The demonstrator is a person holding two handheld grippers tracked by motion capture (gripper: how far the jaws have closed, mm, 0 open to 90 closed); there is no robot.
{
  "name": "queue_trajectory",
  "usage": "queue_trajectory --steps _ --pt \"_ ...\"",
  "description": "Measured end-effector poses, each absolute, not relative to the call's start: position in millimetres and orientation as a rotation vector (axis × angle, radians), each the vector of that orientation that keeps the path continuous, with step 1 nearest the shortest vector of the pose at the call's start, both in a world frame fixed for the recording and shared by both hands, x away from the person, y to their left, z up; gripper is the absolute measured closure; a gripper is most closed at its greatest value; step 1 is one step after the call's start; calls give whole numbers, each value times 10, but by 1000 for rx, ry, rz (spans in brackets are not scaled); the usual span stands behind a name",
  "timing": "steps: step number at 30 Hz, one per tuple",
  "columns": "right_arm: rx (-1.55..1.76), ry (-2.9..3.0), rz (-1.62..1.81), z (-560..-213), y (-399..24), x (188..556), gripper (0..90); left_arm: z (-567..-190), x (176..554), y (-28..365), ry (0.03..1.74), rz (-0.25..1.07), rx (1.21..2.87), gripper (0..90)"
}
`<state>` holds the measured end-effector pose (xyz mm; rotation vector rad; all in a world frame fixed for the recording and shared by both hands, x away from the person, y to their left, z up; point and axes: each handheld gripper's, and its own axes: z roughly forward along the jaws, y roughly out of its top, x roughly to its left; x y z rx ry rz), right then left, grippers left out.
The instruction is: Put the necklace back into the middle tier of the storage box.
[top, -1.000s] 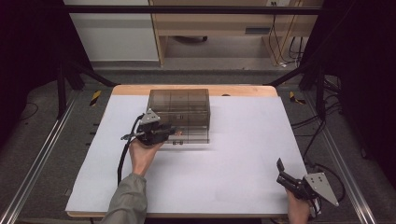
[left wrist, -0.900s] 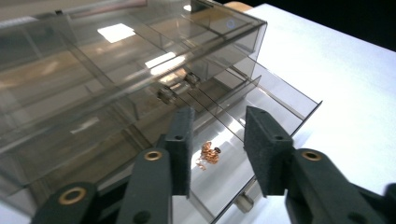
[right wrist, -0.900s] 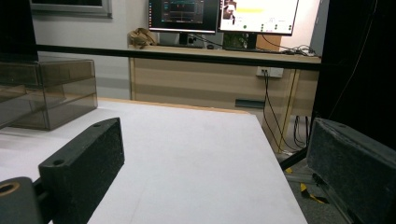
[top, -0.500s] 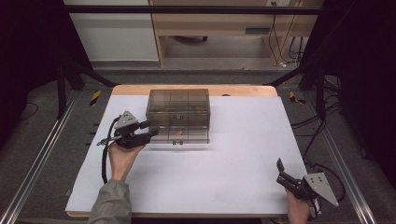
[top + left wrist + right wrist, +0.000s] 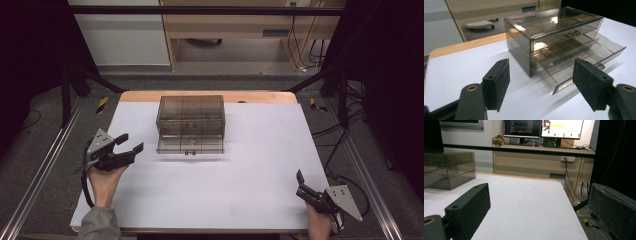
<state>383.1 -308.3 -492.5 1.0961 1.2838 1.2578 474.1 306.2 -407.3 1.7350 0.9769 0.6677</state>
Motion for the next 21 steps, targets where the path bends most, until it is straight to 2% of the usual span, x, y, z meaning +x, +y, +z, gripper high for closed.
queue_trajectory --steps 14,21 --pt "1095 1283 1256 -4925 -3083 3831 45 -4497 4361 3448 1065 773 1594 145" --pt "1095 1283 1257 -4925 -3084 3831 45 -4631 4302 3485 1083 848 1553 127"
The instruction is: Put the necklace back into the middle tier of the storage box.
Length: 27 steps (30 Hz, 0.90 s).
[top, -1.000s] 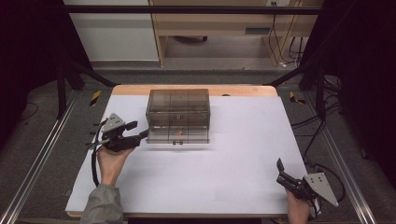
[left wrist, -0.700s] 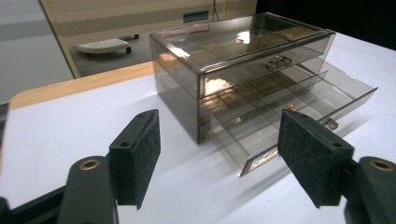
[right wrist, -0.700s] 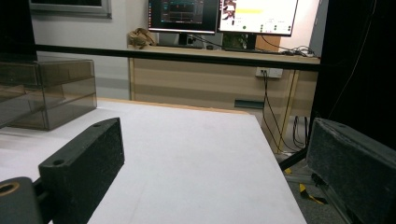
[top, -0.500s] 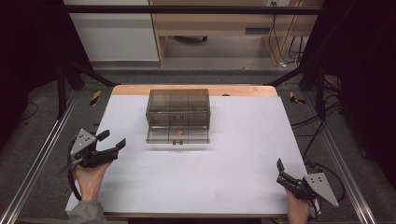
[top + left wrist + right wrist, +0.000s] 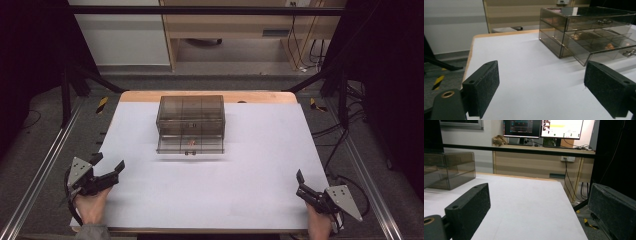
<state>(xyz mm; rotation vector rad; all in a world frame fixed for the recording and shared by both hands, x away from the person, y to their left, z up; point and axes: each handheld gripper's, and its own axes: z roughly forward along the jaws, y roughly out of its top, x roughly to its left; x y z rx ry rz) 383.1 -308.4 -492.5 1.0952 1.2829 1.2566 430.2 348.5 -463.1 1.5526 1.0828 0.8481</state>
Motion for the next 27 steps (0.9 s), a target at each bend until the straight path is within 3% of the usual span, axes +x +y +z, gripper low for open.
queue_trajectory --steps 8,27 --pt "1094 1284 1257 -4925 -3082 3832 45 -4707 4221 3496 1042 938 1522 117" --pt "1096 1284 1257 -4925 -3081 3831 45 -4796 4190 3519 1006 945 1474 118"
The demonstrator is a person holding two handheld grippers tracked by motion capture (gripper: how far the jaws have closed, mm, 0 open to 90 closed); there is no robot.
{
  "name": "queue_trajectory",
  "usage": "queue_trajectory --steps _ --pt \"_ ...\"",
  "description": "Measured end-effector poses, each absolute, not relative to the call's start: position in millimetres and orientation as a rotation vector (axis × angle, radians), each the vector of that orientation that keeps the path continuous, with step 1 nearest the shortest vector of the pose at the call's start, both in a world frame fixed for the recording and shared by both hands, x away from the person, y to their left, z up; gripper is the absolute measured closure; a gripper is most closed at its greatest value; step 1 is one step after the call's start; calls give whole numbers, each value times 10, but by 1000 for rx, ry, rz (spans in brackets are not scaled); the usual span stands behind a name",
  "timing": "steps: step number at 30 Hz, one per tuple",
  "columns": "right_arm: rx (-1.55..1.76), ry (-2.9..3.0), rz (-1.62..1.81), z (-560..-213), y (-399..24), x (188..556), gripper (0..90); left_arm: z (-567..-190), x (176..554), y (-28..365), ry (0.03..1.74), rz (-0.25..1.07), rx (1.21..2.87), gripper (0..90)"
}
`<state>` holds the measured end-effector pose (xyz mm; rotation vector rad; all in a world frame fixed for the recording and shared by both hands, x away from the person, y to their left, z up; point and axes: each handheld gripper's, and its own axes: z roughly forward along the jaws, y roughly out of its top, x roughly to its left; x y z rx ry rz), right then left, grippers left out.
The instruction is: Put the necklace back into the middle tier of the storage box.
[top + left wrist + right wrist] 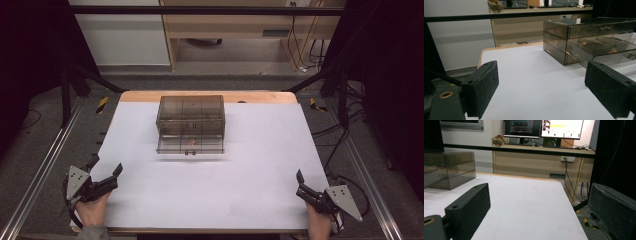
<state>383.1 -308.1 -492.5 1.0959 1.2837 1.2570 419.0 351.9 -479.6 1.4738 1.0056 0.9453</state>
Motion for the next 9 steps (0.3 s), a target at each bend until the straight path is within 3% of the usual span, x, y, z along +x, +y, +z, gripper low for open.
queue_trajectory --steps 9 --pt "1098 1285 1257 -4925 -3081 3832 46 -4811 4195 3501 1010 943 1491 118"
